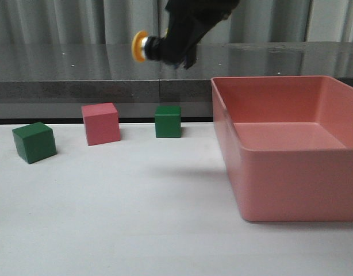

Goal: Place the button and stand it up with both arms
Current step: 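Lift the switch out of the bin with the right gripper toward the cubes, then lower the switch onto the table and open the right gripper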

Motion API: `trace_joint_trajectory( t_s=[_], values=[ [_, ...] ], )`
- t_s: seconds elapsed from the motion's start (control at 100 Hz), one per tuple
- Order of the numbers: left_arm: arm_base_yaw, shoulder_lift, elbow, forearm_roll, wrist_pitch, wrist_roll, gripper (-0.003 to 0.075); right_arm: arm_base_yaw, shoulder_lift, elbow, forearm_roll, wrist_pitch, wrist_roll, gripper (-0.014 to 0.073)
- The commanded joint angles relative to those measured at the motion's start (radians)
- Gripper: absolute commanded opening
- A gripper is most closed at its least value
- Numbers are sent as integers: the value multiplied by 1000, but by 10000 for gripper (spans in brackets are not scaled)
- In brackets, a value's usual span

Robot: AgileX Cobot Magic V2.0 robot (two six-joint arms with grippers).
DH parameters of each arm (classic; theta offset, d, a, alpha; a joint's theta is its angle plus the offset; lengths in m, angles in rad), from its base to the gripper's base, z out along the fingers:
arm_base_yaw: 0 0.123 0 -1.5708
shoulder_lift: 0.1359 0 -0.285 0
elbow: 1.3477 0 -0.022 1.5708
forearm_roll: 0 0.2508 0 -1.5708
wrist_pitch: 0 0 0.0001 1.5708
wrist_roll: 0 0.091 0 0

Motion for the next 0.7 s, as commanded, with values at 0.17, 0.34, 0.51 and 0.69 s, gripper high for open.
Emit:
trace_joint_trajectory(
  t_s=[0.17,0.34,0.51,0.69],
  values=[
    [2,-32,44,-10,-78,-6,-20,67,122,-35,84,-1,-216,-31],
    [2,-32,44,-10,-78,-6,-20,102,206,-35,84,-27,-266,-31],
    [2,-32,44,-10,-78,-6,-20,107,260,-35,84,-88,-268,-27],
    [2,-32,44,-10,-78,-6,-20,107,279,-36,84,-87,-268,41]
  ],
)
